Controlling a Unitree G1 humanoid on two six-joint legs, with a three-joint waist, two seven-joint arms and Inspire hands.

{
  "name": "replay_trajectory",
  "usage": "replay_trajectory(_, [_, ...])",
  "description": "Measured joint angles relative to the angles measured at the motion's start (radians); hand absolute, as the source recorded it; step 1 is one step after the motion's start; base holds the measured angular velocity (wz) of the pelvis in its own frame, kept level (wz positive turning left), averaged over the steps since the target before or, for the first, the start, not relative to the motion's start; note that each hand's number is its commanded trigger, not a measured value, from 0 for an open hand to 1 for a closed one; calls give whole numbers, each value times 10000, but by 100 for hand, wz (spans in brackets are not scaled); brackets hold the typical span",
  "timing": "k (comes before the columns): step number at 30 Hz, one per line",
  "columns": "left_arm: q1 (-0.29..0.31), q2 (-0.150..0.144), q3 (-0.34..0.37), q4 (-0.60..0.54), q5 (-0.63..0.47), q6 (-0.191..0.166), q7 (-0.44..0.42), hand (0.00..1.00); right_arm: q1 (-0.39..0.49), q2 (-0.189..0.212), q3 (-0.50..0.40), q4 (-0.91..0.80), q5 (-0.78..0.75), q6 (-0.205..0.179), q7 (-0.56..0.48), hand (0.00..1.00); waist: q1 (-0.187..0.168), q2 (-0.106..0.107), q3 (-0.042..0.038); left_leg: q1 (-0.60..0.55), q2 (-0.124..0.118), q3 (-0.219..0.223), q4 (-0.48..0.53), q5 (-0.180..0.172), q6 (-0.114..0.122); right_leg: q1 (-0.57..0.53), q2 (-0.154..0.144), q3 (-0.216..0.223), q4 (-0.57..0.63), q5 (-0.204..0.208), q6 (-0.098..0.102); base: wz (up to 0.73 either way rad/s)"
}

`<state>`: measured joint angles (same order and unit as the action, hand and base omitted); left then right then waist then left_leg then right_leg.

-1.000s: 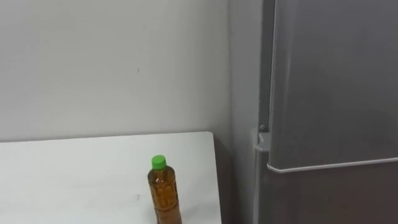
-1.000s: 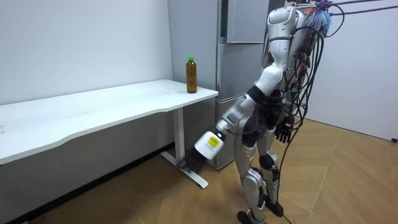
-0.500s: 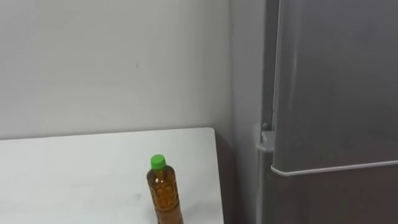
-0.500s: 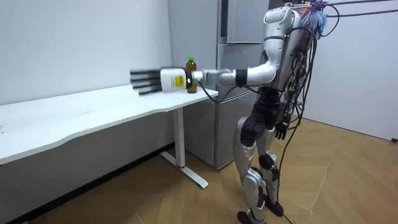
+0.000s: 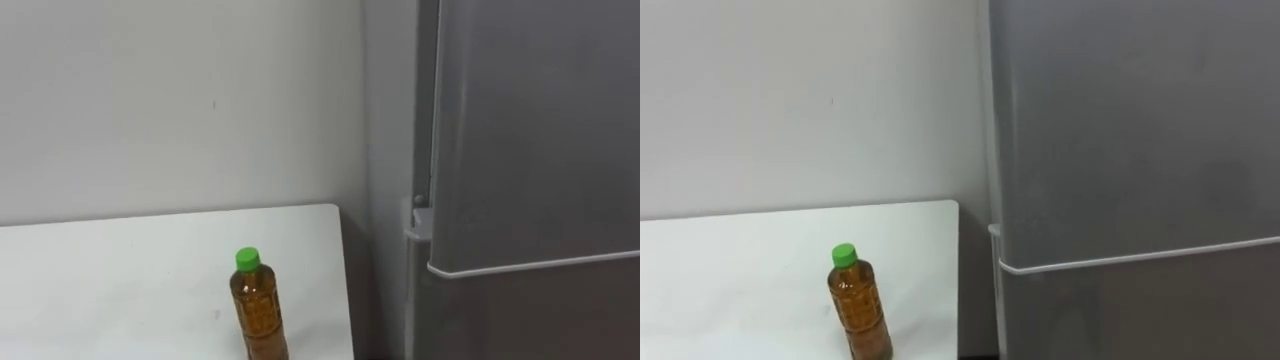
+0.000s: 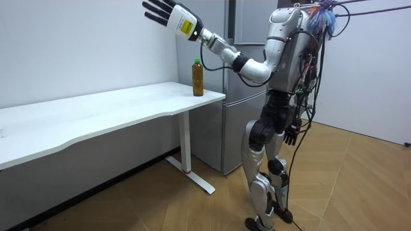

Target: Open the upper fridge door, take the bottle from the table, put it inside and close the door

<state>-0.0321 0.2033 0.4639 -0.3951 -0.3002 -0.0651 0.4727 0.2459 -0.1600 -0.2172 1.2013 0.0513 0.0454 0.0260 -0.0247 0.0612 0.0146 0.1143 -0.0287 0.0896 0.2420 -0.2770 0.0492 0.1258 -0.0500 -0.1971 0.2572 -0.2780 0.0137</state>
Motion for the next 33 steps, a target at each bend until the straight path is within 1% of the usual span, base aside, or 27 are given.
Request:
replay_trajectory(2, [-402, -2, -301, -346, -4, 3, -232, 0, -186, 64, 0, 17, 79, -1, 6, 0, -133, -38, 23, -12, -1, 4, -7, 1, 0, -14, -4, -51, -1, 2, 2, 0])
replay_trajectory(3, [-469, -2, -377, -453, 0, 1, -326, 0, -204, 80, 1, 18, 120, -3, 12, 0, -148, -55, 22, -11, -1, 5, -13, 1, -1, -15, -4, -52, -8, 2, 2, 0])
replay_trajectory(4, [-579, -2, -538, -610, 19, -25, -551, 0, -271, 130, 8, 18, 202, -9, 80, 0, -248, -108, 29, -2, -3, 8, -25, 2, -1, -16, -4, -41, -16, 2, 3, 0])
replay_trajectory(6, [-810, -3, -983, -623, 81, -36, -829, 0, -304, 171, 82, 18, 436, -14, 102, 0, -295, -126, 17, 12, -8, 9, -44, 2, -1, 11, -2, -22, -54, 18, 17, -2])
replay_trajectory(7, [-898, -3, -1324, -630, 81, -35, -1049, 0, -326, 152, 194, 30, 605, -16, 109, 0, -326, -123, 12, 1, -6, -5, -43, 3, 1, 55, 6, -21, -158, 74, 28, 0])
replay_trajectory(8, [-954, -4, -1612, -727, 70, -6, -1313, 0, -373, 134, 255, 43, 668, -20, 141, 0, -359, -120, 9, -11, -3, -6, -44, 3, 1, 79, 18, 17, -256, 128, 33, 0])
replay_trajectory(9, [-975, -3, -1735, -827, 71, 7, -1426, 0, -415, 127, 291, 63, 677, -25, 172, 0, -394, -126, 7, -23, -2, -7, -44, 3, 1, 82, 23, 18, -308, 150, 38, -4])
replay_trajectory(10, [-1046, -3, -1965, -1085, 43, 13, -1662, 0, -505, 131, 333, 87, 681, -29, 208, 0, -499, -130, 2, -48, 4, -9, -42, 3, 2, 89, 39, 18, -395, 204, 47, -4])
replay_trajectory(11, [-1217, -3, -2135, -1289, -66, 13, -1969, 0, -576, 136, 400, 91, 683, -52, 208, 0, -559, -138, -3, -79, 3, -9, -40, 3, 2, 43, 38, 28, -392, 215, 50, -5])
replay_trajectory(14, [-1694, 1, -2443, -1364, -207, 18, -2589, 0, -666, 135, 441, 86, 689, -97, 200, 0, -628, -119, -22, -95, 0, -9, -41, 4, 3, 33, 36, 55, -392, 243, 59, -3])
replay_trajectory(17, [-2151, 0, -3069, -1367, -479, 218, -3456, 0, -682, 99, 799, 0, 976, -116, 153, 0, -652, -124, -43, 4, -6, -91, -81, 5, 3, 159, 44, 80, -402, 251, 61, -3])
replay_trajectory(18, [-2178, -2, -3174, -1367, -575, 237, -3597, 0, -688, 101, 825, 1, 1002, -116, 139, 0, -673, -132, -49, 15, -4, -94, -85, 5, 4, 174, 44, 61, -408, 251, 61, 8])
replay_trajectory(19, [-2180, -2, -3365, -1367, -633, 251, -3869, 0, -709, 103, 881, 9, 1002, -117, 104, 0, -771, -155, -64, 33, -1, -94, -87, 5, 4, 176, 44, 50, -453, 251, 60, 7])
replay_trajectory(20, [-2180, -9, -3550, -1366, -680, 315, -4115, 0, -739, 108, 884, 43, 992, -117, 106, 0, -802, -177, -94, 37, -4, -93, -91, 5, 3, 204, 49, 58, -549, 252, 59, 0])
replay_trajectory(24, [-2182, -9, -3931, -1334, -1113, 568, -4726, 0, -934, 105, 937, 150, 1040, -117, 155, 0, -957, -203, -77, 43, 14, -128, -94, 6, 3, 218, 77, 51, -566, 256, 54, 1])
replay_trajectory(25, [-2182, -7, -3998, -1325, -1354, 673, -4902, 0, -985, 86, 1012, 149, 1051, -116, 206, 0, -1049, -205, -75, 30, 18, -130, -93, 6, 2, 217, 81, 46, -579, 256, 53, 0])
replay_trajectory(27, [-2182, -14, -4140, -1324, -1707, 772, -5125, 0, -1064, 77, 1165, 150, 1096, -115, 215, 0, -1110, -207, -73, 13, 18, -121, -93, 6, 2, 227, 95, 49, -676, 270, 34, -3])
replay_trajectory(31, [-2182, -69, -4501, -1324, -1894, 985, -5656, 0, -1089, 72, 1191, 153, 1228, -113, 465, 0, -1275, -195, -45, -8, 33, -106, -92, 6, 2, 246, 122, 64, -749, 318, 21, -1])
replay_trajectory(33, [-2183, -121, -4583, -1324, -1915, 1053, -5877, 0, -1099, 70, 1198, 157, 1415, -110, 563, 0, -1329, -174, -57, -46, 37, -103, -92, 6, 2, 196, 127, 70, -736, 318, 20, 0])
